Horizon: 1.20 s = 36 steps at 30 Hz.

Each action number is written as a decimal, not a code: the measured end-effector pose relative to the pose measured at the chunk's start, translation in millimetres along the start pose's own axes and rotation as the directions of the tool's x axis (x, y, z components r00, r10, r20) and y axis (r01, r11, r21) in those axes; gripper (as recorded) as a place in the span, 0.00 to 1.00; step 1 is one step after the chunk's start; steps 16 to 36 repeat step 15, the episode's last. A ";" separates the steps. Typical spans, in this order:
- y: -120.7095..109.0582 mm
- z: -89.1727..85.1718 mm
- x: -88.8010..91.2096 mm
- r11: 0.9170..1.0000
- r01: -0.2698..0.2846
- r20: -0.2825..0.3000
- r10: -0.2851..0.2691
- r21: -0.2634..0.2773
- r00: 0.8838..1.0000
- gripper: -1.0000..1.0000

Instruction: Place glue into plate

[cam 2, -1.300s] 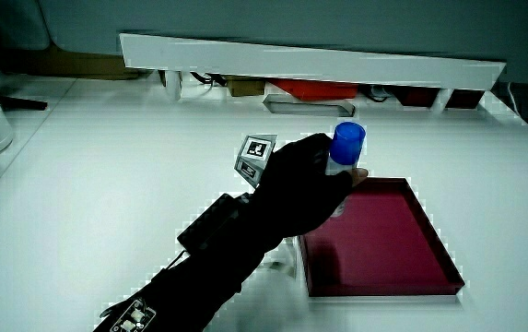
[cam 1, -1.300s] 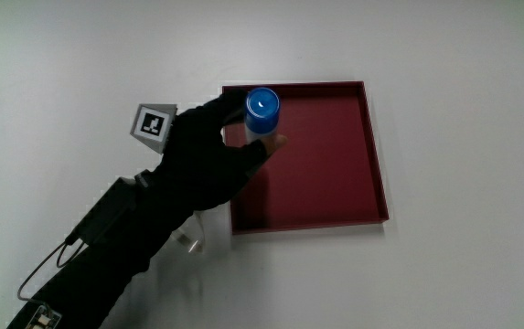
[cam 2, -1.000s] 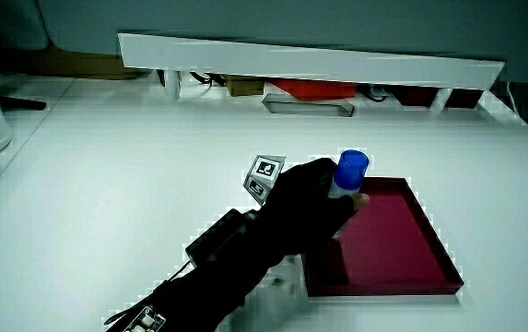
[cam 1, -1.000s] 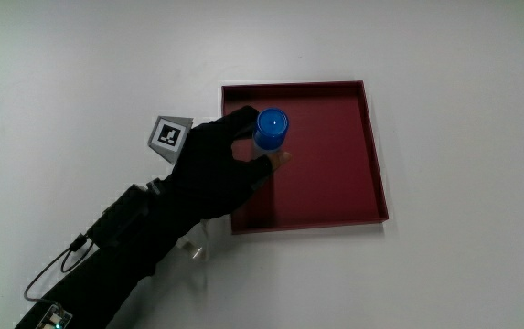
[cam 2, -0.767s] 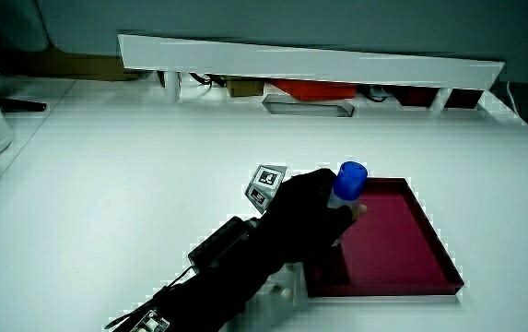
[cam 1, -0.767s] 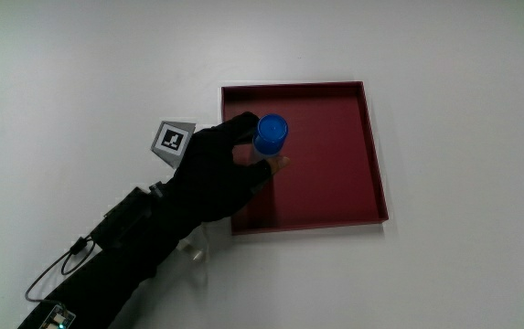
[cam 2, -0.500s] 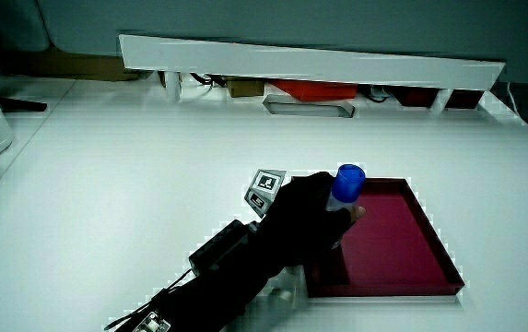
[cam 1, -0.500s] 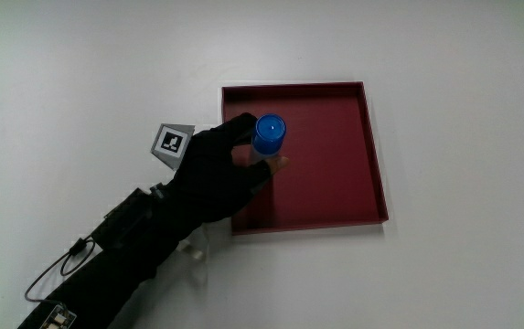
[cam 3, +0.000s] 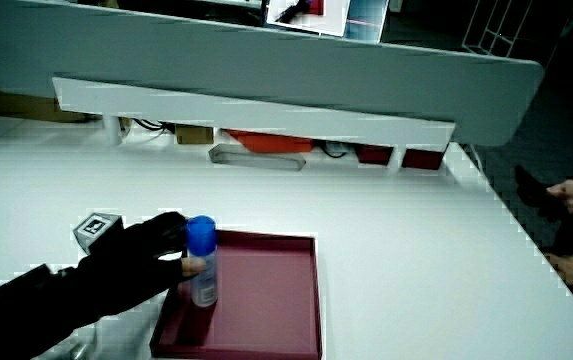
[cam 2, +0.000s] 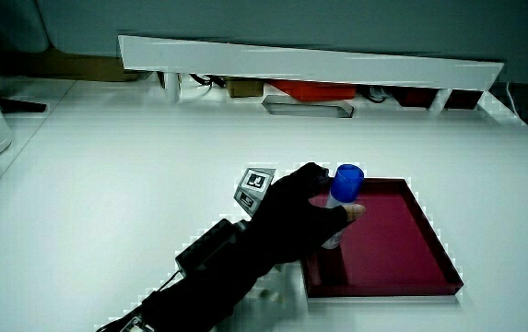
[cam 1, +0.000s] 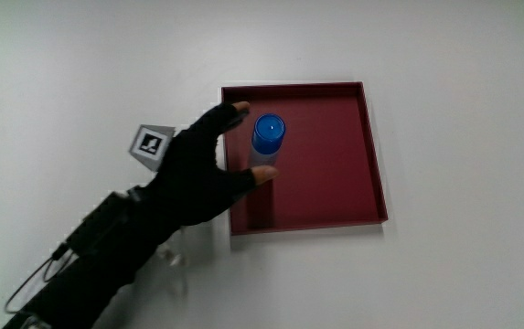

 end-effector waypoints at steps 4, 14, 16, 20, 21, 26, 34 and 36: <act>-11.4 20.2 16.1 0.997 0.007 -0.030 -0.009 -0.078 1.000 0.00; -42.1 70.3 40.0 0.944 0.111 -0.263 -0.198 -0.312 0.944 0.00; -46.3 72.9 39.5 0.940 0.115 -0.261 -0.205 -0.321 0.943 0.00; -46.3 72.9 39.5 0.940 0.115 -0.261 -0.205 -0.321 0.943 0.00; -46.3 72.9 39.5 0.940 0.115 -0.261 -0.205 -0.321 0.943 0.00; -46.3 72.9 39.5 0.940 0.115 -0.261 -0.205 -0.321 0.943 0.00; -46.3 72.9 39.5 0.940 0.115 -0.261 -0.205 -0.321 0.943 0.00; -46.3 72.9 39.5 0.940 0.115 -0.261 -0.205 -0.321 0.943 0.00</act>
